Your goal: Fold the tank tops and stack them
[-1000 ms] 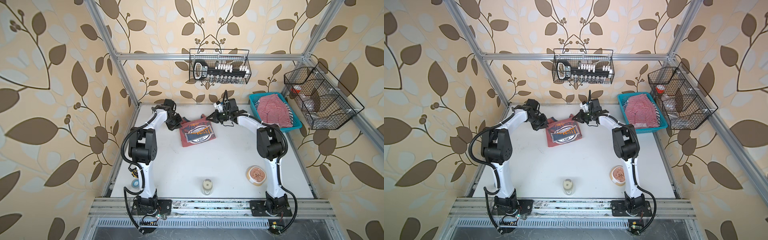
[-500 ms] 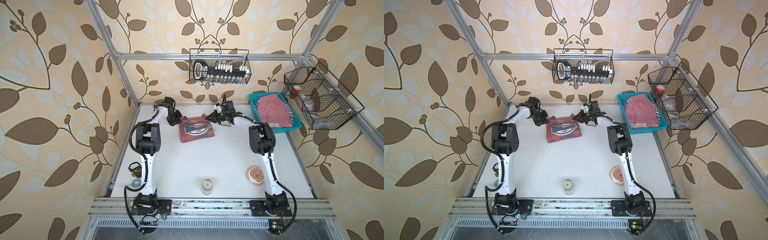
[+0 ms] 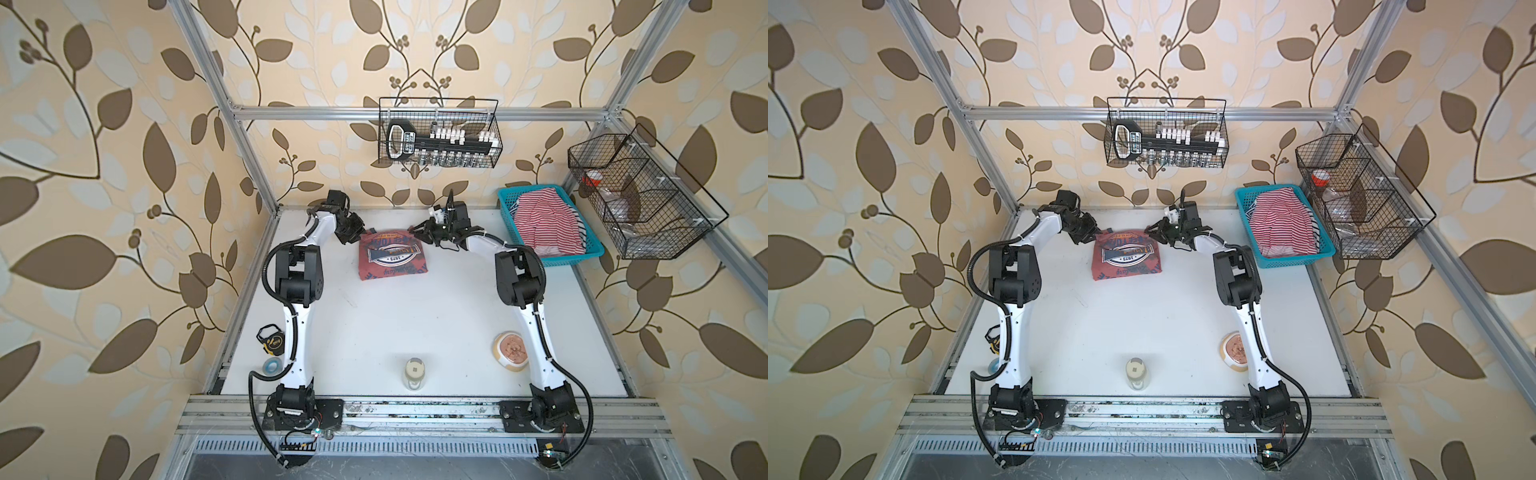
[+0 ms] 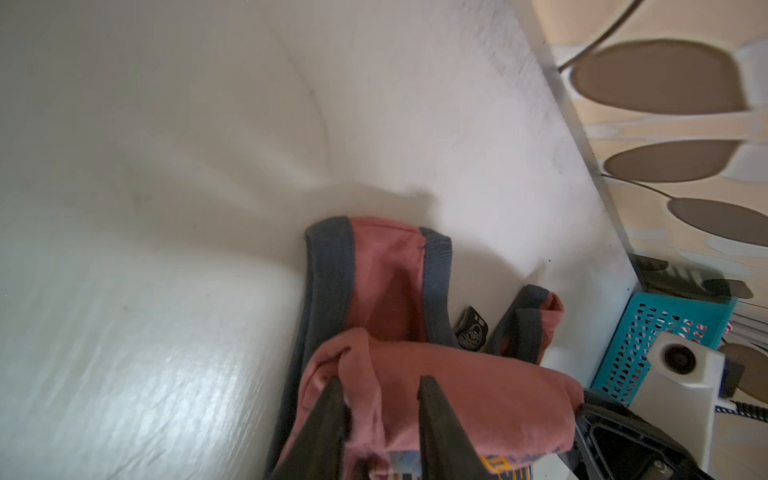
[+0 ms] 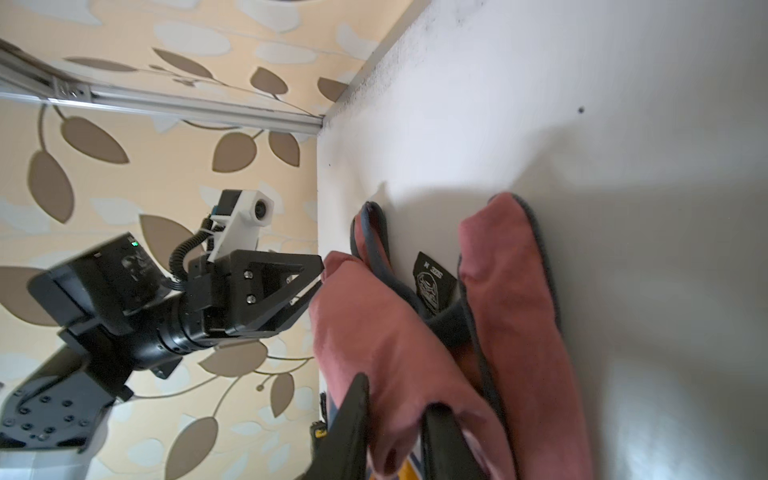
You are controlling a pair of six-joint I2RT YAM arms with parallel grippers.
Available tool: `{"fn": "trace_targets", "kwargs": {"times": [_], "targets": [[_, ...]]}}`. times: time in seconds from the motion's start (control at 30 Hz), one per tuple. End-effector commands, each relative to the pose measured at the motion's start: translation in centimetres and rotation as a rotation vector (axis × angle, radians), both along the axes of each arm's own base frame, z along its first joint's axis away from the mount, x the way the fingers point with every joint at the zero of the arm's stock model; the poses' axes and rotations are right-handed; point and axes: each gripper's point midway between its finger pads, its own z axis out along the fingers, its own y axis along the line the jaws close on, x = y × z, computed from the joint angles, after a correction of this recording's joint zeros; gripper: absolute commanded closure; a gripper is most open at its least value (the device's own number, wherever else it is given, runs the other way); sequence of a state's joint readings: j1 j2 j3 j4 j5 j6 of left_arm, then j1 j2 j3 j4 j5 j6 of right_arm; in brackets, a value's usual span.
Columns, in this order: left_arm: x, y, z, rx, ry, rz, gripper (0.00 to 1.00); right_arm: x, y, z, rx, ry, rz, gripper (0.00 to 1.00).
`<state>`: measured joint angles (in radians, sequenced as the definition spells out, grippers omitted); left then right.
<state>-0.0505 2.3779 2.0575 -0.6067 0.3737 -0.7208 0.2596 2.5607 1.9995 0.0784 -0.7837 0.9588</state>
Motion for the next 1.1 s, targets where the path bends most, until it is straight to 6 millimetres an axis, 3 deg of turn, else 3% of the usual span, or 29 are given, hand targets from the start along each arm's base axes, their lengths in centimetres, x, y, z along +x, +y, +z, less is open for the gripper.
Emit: {"fn": "trace_targets", "kwargs": {"times": [0.0,0.13,0.2,0.3,0.4,0.5,0.6,0.77,0.97,1.07], "targets": [[1.8,3.0,6.5,0.085,-0.169,0.143,0.61,0.8,-1.3,3.9,0.034,-0.091,-0.074,0.60],[1.2,3.9,11.7,0.119,-0.297,0.187,0.56,-0.1,-2.3,6.9,0.029,-0.152,-0.085,0.54],[0.2,3.5,12.8,0.125,-0.302,0.166,0.55,-1.0,-2.5,7.9,0.014,-0.176,-0.080,0.53],[-1.8,1.4,12.8,0.113,-0.259,0.086,0.54,-3.0,-2.5,9.0,-0.027,-0.210,-0.066,0.52],[-3.6,-3.3,11.3,0.050,-0.219,-0.047,0.56,-5.3,-1.4,9.0,-0.063,-0.218,-0.009,0.55],[-4.7,-7.7,8.3,-0.015,-0.150,-0.161,0.62,-7.2,0.5,7.6,-0.068,-0.193,0.072,0.63],[-4.5,-10.1,5.2,-0.111,-0.084,-0.198,0.65,-8.4,1.9,5.3,-0.063,-0.145,0.127,0.72],[-3.1,-11.1,1.9,-0.166,-0.057,-0.201,0.64,-9.6,2.9,0.9,-0.083,-0.070,0.173,0.77],[-0.9,-11.4,-1.0,-0.158,-0.043,-0.205,0.61,-12.1,1.9,-4.6,-0.143,0.042,0.193,0.77],[0.6,-11.8,-0.8,-0.188,-0.063,-0.207,0.61,-13.5,1.2,-6.3,-0.195,0.078,0.210,0.77]]}}
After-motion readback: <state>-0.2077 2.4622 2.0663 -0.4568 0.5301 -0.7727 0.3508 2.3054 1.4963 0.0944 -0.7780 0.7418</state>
